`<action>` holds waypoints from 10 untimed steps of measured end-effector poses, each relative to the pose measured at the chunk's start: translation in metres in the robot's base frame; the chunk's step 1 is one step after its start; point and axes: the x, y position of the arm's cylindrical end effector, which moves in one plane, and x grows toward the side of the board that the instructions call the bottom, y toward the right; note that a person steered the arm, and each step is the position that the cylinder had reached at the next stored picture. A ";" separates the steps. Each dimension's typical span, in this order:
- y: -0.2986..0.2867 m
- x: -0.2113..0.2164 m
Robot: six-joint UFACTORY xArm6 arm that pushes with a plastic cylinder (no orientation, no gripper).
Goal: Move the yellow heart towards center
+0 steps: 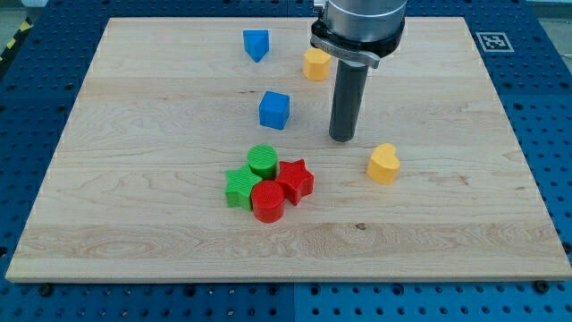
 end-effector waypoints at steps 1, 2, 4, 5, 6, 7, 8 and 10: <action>0.000 0.000; 0.028 -0.021; 0.088 0.046; 0.083 0.066; 0.067 0.065; 0.053 0.048; 0.052 0.038; 0.090 0.074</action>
